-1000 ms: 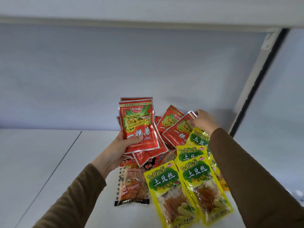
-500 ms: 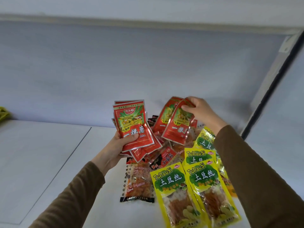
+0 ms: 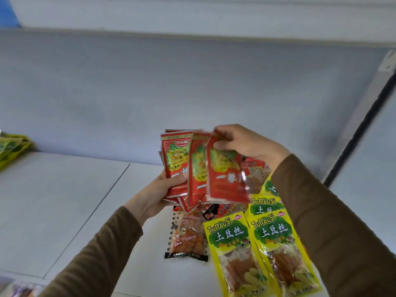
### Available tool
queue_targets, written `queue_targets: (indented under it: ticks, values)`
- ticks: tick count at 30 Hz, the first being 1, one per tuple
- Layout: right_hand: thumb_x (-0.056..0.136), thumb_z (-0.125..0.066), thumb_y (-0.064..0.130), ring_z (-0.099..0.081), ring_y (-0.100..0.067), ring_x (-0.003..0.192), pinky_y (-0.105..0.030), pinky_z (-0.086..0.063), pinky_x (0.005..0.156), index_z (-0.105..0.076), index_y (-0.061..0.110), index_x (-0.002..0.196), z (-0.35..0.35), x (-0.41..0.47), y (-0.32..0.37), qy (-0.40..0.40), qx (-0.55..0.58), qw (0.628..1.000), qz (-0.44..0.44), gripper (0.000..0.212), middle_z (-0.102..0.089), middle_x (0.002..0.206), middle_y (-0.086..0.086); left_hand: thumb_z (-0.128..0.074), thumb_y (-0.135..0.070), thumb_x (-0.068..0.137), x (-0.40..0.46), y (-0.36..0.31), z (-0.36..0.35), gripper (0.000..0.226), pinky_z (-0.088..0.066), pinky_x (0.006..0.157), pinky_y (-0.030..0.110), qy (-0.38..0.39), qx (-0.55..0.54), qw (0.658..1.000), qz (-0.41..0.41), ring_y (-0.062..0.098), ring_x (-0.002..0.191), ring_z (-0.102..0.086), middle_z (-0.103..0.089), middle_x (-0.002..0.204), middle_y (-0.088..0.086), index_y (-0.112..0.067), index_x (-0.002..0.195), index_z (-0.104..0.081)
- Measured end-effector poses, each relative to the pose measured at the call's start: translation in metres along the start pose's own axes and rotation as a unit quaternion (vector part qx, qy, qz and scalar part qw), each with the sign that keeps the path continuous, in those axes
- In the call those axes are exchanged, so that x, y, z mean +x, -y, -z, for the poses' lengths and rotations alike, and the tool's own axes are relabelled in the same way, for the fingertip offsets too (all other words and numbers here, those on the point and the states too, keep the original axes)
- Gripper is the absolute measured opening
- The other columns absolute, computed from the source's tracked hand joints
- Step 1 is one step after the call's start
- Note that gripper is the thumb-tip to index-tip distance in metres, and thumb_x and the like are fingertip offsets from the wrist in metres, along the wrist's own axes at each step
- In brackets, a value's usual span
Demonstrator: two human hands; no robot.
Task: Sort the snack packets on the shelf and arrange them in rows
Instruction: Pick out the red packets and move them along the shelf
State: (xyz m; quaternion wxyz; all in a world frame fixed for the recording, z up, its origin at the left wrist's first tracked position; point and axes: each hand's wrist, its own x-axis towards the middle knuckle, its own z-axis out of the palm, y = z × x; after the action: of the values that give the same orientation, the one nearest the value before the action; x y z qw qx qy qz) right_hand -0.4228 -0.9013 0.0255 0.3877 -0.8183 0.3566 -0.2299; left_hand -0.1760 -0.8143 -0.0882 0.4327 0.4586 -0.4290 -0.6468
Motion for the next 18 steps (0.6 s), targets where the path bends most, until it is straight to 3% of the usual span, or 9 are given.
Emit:
queue_targets:
  ticks: [4, 7, 11, 15, 18]
  values:
    - [0.096, -0.065, 0.032, -0.072, 0.003, 0.084, -0.024, -0.053, 0.076, -0.062, 0.044, 0.105, -0.021, 0.010, -0.007, 0.001, -0.074, 0.996, -0.058, 0.015, -0.075, 0.099, 0.020, -0.059, -0.057, 0.089, -0.007, -0.001, 0.000, 0.061, -0.057, 0.094, 0.049, 0.012, 0.010, 1.000, 0.001, 0.031, 0.113, -0.071, -0.072, 0.127, 0.009, -0.028, 0.143, -0.048]
    - [0.096, -0.063, 0.041, -0.072, 0.002, 0.075, -0.024, -0.056, 0.069, -0.058, 0.046, 0.109, -0.033, 0.014, -0.010, -0.037, -0.144, 0.987, -0.056, 0.015, -0.073, 0.098, 0.017, -0.048, -0.070, 0.090, -0.013, -0.002, -0.001, 0.067, -0.059, 0.089, 0.045, 0.019, 0.012, 1.000, 0.013, 0.031, 0.114, -0.071, -0.073, 0.126, 0.008, -0.025, 0.139, -0.053]
    - [0.098, -0.058, 0.047, -0.068, 0.001, 0.073, -0.024, -0.058, 0.065, -0.056, 0.040, 0.123, -0.061, 0.020, -0.010, -0.079, -0.241, 0.967, -0.034, 0.027, -0.069, 0.097, 0.019, -0.056, -0.078, 0.081, -0.015, -0.002, -0.005, 0.075, -0.062, 0.081, 0.039, 0.025, -0.004, 1.000, 0.019, 0.031, 0.112, -0.072, -0.073, 0.124, 0.010, -0.024, 0.132, -0.062]
    - [0.098, -0.057, 0.045, -0.065, -0.004, 0.078, -0.021, -0.048, 0.065, -0.059, 0.030, 0.116, -0.087, 0.026, -0.008, -0.133, -0.344, 0.929, 0.045, 0.023, -0.069, 0.100, 0.014, -0.066, -0.078, 0.071, -0.012, -0.002, -0.006, 0.081, -0.061, 0.086, 0.041, 0.019, 0.009, 0.999, 0.036, 0.030, 0.113, -0.072, -0.074, 0.124, 0.007, -0.025, 0.132, -0.060]
    - [0.097, -0.061, 0.041, -0.062, -0.005, 0.088, -0.022, -0.047, 0.072, -0.057, 0.027, 0.116, -0.098, 0.030, -0.010, -0.168, -0.313, 0.932, 0.068, 0.024, -0.069, 0.109, 0.012, -0.088, -0.071, 0.053, -0.011, -0.004, -0.004, 0.097, -0.059, 0.091, 0.043, 0.030, 0.016, 0.998, 0.045, 0.031, 0.112, -0.072, -0.074, 0.123, 0.008, -0.023, 0.132, -0.059]
